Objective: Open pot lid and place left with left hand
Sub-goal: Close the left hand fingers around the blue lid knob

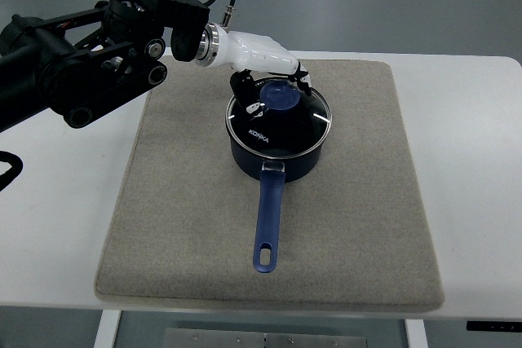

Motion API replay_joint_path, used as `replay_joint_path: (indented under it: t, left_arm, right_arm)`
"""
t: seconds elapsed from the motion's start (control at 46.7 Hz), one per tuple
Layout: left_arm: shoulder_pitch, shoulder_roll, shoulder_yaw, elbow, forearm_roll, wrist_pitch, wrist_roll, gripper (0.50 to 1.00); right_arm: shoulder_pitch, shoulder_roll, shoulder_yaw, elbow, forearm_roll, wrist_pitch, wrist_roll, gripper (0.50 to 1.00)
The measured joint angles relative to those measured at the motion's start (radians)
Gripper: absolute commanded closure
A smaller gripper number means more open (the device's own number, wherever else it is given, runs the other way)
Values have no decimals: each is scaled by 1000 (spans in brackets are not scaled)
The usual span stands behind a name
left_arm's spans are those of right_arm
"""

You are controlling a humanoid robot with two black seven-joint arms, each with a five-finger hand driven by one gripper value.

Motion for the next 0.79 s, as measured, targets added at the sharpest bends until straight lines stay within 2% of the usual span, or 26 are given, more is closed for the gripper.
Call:
replay_joint_path:
  t: [0.236,0.321,0.557,0.621,0.792]
  left_arm:
    - [0,0,0,-3,0,0,0,724]
    - [1,0,0,-3,0,0,0,756]
    - [3,0,0,-5,0,0,0,763]
    - [3,0,0,-5,0,0,0,789]
    - [3,1,0,-5,4,0,0,793]
  right_arm:
    - [0,0,1,0,0,0,0,585]
    - [0,0,0,0,0,0,0,585]
    - [0,0,0,0,0,0,0,585]
    - [0,0,1,0,0,0,0,585]
    - [0,0,0,0,0,0,0,585]
